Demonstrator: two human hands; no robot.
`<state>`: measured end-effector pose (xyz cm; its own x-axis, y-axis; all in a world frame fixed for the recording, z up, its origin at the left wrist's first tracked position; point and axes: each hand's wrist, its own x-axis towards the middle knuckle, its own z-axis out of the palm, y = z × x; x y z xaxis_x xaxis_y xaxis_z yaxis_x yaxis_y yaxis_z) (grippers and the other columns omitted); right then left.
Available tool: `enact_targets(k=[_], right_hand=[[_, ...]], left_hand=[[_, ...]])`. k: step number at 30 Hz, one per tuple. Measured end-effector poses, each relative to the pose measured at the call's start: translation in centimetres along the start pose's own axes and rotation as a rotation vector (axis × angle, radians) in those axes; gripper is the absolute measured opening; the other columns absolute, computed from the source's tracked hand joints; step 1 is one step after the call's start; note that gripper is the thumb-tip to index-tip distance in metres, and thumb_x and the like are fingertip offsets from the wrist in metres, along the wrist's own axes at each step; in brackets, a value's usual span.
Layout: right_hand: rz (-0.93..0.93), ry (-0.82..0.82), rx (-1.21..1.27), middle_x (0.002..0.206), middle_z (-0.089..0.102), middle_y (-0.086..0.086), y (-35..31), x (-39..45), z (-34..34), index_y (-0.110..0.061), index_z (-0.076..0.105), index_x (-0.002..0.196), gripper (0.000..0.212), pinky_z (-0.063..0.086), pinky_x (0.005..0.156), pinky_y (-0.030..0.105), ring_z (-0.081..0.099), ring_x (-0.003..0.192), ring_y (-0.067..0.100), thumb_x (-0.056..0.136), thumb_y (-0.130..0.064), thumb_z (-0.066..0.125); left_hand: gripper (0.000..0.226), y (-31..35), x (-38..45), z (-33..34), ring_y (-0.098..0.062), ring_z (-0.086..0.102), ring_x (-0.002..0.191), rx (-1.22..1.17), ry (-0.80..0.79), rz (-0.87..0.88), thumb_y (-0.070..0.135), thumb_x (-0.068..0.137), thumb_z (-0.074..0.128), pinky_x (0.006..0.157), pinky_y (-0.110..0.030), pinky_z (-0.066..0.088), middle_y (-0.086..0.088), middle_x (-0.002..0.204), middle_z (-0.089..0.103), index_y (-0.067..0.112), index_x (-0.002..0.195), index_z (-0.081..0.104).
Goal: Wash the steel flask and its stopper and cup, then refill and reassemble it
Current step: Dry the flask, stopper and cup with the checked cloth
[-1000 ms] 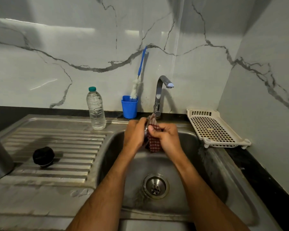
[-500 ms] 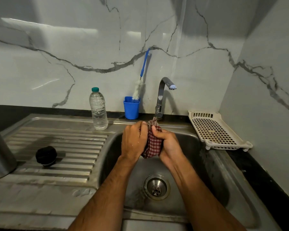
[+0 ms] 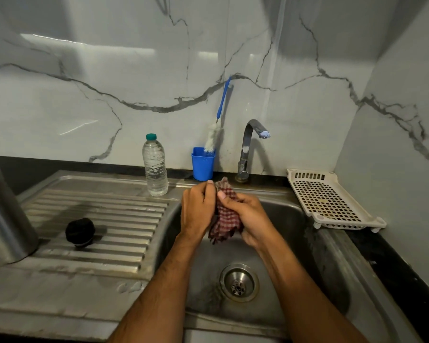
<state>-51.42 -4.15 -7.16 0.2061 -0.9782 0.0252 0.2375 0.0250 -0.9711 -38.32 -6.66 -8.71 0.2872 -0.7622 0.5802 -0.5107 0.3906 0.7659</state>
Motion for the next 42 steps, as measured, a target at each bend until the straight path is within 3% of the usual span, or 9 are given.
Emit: enact_targets(k=[2, 4, 10, 15, 23, 27, 30, 34, 42], right_hand=[[0.063, 0.034, 0.183, 0.11, 0.074, 0.019, -0.3, 0.1, -0.5, 0.0, 0.073, 0.109, 0.034, 0.055, 0.098, 0.048, 0.071, 0.106, 0.036, 0.079, -0.015, 0.08], [0.092, 0.074, 0.299, 0.111, 0.075, 0.019, -0.5, 0.1, -0.8, -0.001, 0.072, 0.112, 0.034, 0.055, 0.095, 0.046, 0.072, 0.103, 0.033, 0.078, -0.007, 0.079], [0.071, 0.122, 0.399, 0.112, 0.074, 0.019, -1.2, 0.0, -0.4, 0.001, 0.071, 0.113, 0.036, 0.056, 0.092, 0.044, 0.073, 0.101, 0.033, 0.077, -0.001, 0.077], [0.076, 0.144, 0.443, 0.119, 0.071, 0.021, -1.6, -0.2, -0.3, 0.002, 0.067, 0.122, 0.044, 0.054, 0.099, 0.051, 0.069, 0.111, 0.037, 0.08, -0.004, 0.077], [0.045, 0.068, 0.38, 0.11, 0.074, 0.021, -2.7, -0.7, 3.4, 0.002, 0.071, 0.112, 0.035, 0.057, 0.092, 0.047, 0.073, 0.098, 0.033, 0.077, -0.002, 0.076], [0.031, 0.032, 0.409, 0.101, 0.074, 0.021, -3.1, -1.0, 6.2, 0.003, 0.073, 0.102, 0.03, 0.059, 0.088, 0.042, 0.073, 0.089, 0.03, 0.073, 0.0, 0.075], [0.01, -0.027, 0.446, 0.085, 0.071, 0.017, -3.3, -1.7, 8.1, 0.005, 0.072, 0.09, 0.012, 0.061, 0.076, 0.036, 0.071, 0.075, 0.026, 0.079, 0.007, 0.068], [0.031, -0.016, 0.44, 0.088, 0.071, 0.017, -3.1, -2.2, 9.9, 0.008, 0.068, 0.102, 0.019, 0.062, 0.067, 0.034, 0.072, 0.077, 0.027, 0.083, 0.009, 0.067], [0.028, -0.013, 0.409, 0.089, 0.073, 0.019, -3.1, -2.5, 11.6, 0.009, 0.068, 0.104, 0.02, 0.063, 0.067, 0.037, 0.073, 0.077, 0.031, 0.084, 0.009, 0.069]], left_hand=[[0.038, 0.2, 0.1, 0.1, -0.004, 0.058, 0.057, -0.152, -0.001, -0.112, 0.026, 0.104, 0.046, 0.055, -0.02, 0.045, 0.001, 0.066, 0.063, 0.018, 0.071, 0.061], [0.032, 0.3, 0.1, 0.1, -0.016, 0.07, 0.076, -0.324, -0.017, -0.264, 0.029, 0.107, 0.046, 0.069, -0.035, 0.058, -0.007, 0.082, 0.071, 0.019, 0.085, 0.066], [0.068, -0.5, -0.2, -0.7, -0.023, 0.068, 0.115, -0.603, -0.22, -0.42, 0.079, 0.082, 0.057, 0.101, -0.048, 0.053, -0.003, 0.118, 0.074, 0.023, 0.12, 0.071], [0.073, -0.6, -0.6, -2.7, -0.023, 0.068, 0.116, -0.593, -0.42, -0.432, 0.034, 0.063, 0.091, 0.101, -0.047, 0.055, -0.004, 0.12, 0.073, 0.016, 0.129, 0.064], [0.086, -0.8, -0.5, -6.8, -0.015, 0.072, 0.105, -0.407, -0.264, -0.409, 0.05, 0.039, 0.101, 0.093, -0.045, 0.06, 0.002, 0.11, 0.076, 0.024, 0.114, 0.071], [0.058, -2.0, -0.7, -10.5, -0.012, 0.071, 0.104, -0.311, -0.166, -0.358, 0.034, 0.056, 0.1, 0.095, -0.045, 0.058, 0.005, 0.104, 0.077, 0.022, 0.107, 0.074], [0.057, -3.4, -0.7, -13.1, -0.008, 0.07, 0.098, -0.144, -0.094, -0.354, 0.03, 0.056, 0.1, 0.09, -0.039, 0.06, 0.007, 0.098, 0.077, 0.021, 0.105, 0.073], [0.061, -4.2, -1.0, -15.6, -0.005, 0.067, 0.088, 0.072, -0.078, -0.358, 0.025, 0.057, 0.1, 0.083, -0.019, 0.054, 0.009, 0.096, 0.072, 0.015, 0.109, 0.071], [0.068, -5.8, -0.7, -17.5, -0.019, 0.067, 0.103, 0.356, -0.112, -0.414, 0.027, 0.06, 0.097, 0.095, -0.032, 0.055, -0.003, 0.113, 0.072, 0.012, 0.12, 0.067]])
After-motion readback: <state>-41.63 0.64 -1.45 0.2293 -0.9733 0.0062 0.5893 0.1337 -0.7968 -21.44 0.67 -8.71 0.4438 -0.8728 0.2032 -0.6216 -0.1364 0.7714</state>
